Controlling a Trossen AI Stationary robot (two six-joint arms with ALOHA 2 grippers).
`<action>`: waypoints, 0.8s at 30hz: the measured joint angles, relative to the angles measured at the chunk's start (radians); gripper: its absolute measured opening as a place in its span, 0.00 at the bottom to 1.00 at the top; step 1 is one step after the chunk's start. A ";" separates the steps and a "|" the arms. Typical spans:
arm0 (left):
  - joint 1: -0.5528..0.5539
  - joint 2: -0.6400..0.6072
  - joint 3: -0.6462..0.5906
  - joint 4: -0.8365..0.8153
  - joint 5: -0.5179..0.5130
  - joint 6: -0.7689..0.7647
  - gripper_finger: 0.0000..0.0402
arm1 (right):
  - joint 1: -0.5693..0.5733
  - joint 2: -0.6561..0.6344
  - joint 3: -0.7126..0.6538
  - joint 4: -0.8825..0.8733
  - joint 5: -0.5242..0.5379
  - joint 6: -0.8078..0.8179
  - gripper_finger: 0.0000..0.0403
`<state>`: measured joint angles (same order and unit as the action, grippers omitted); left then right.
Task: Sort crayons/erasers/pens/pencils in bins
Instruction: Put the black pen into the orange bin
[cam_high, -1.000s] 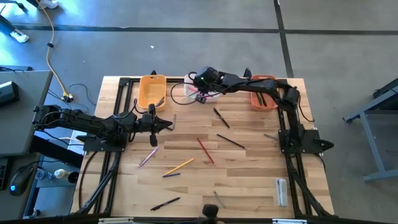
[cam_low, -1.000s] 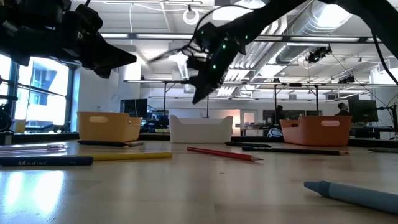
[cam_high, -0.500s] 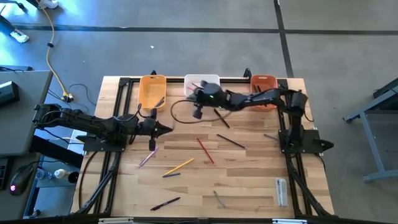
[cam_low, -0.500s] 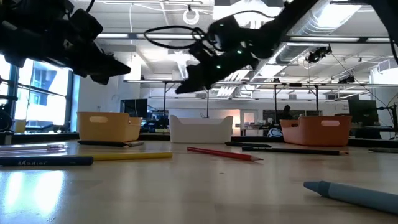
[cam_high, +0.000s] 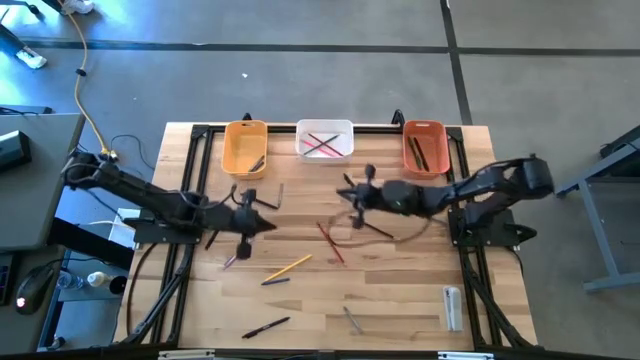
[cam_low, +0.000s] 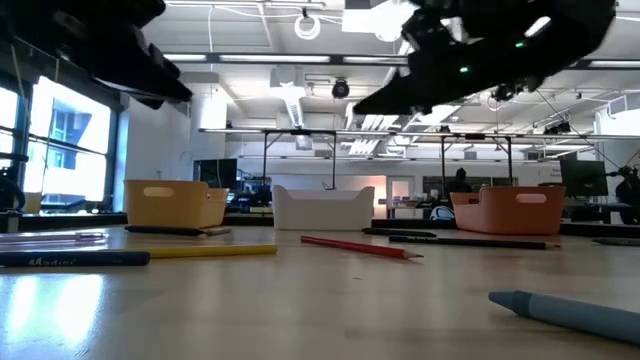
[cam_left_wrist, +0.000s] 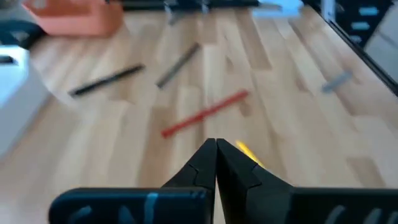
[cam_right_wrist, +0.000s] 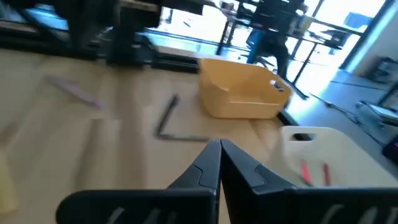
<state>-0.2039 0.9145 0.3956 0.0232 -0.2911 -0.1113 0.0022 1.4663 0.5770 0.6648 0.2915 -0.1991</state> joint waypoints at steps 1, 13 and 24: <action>-0.040 0.015 0.016 -0.034 -0.026 -0.029 0.00 | 0.028 -0.022 -0.021 -0.002 0.027 0.010 0.00; -0.480 0.297 0.197 -0.199 -0.270 -0.391 0.00 | 0.284 -0.078 -0.103 -0.020 0.257 0.043 0.00; -0.656 0.636 0.528 -0.507 -0.298 -0.676 0.11 | 0.396 -0.079 -0.103 -0.024 0.362 0.045 0.00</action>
<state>-0.8600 1.5510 0.9233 -0.4837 -0.5893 -0.7878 0.3983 1.3876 0.4741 0.6405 0.6537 -0.1537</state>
